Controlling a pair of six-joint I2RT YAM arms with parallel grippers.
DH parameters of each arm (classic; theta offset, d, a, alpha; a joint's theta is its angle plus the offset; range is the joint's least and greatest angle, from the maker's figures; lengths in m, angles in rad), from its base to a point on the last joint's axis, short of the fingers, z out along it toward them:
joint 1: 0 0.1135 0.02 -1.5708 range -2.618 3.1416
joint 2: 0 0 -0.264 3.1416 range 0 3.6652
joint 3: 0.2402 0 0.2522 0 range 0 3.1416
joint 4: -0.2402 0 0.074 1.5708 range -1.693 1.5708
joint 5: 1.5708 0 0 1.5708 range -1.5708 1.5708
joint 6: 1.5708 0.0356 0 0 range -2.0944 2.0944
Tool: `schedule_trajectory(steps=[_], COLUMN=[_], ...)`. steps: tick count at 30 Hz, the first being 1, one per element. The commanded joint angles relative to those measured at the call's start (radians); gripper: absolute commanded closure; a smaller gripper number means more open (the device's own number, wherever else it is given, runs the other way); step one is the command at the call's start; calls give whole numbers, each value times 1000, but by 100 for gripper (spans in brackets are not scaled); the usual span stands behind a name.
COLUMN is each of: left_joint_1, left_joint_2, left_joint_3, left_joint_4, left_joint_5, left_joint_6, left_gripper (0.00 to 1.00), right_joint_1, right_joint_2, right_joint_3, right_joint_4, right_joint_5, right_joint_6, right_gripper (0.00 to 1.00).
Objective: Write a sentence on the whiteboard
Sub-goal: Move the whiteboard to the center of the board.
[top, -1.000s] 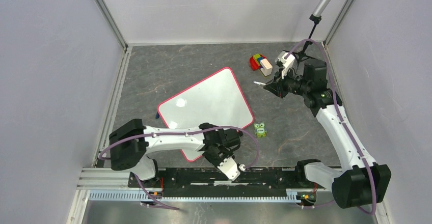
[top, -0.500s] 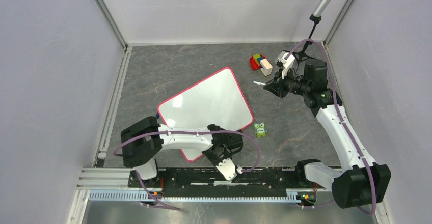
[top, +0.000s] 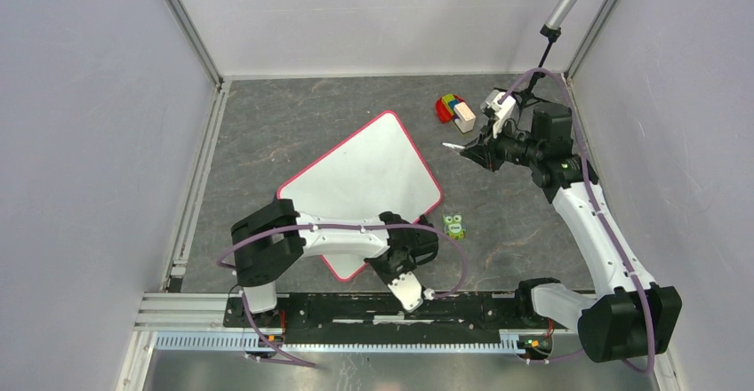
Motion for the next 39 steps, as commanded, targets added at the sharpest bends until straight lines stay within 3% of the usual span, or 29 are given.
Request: schedule_trajectory(steps=[1,12,18,20,23,27,29,31,32,33,39], left_joint_1=[-23,-79,-101,-109,-117,-127,-142,-164,-177,-187,-179], left_joint_2=[27,123,135,130,126,88,66,41,26,8,-81], left_joint_3=[85,214,208,200,222,266,299,329,341,354,478], left_joint_4=[1,-74,-74,-68,-69,-77,-91,-106,-113,-112,-172], left_joint_5=[-31,-4,-10,-20,-39,-36,-23,-18,-17,-16,15], left_joint_6=[104,173,162,139,72,5,-36,-75,-96,-131,-433], left_gripper=[97,97,97,87,60,39,22,14,5,0,0], right_joint_1=[-9,-24,-26,-27,-27,-26,-26,-26,-26,-26,-27], right_joint_2=[3,2,2,2,5,12,17,23,25,29,53], right_joint_3=[18,24,27,29,34,47,61,81,92,102,175], right_joint_4=[5,-12,-28,-29,-28,-16,-4,6,11,18,21], right_joint_5=[-27,-49,-54,-61,-71,-72,-72,-71,-70,-67,-50], right_joint_6=[-17,-29,-39,-39,-37,-21,-8,9,17,24,39], right_gripper=[100,100,100,100,100,100,100,100,100,100,100])
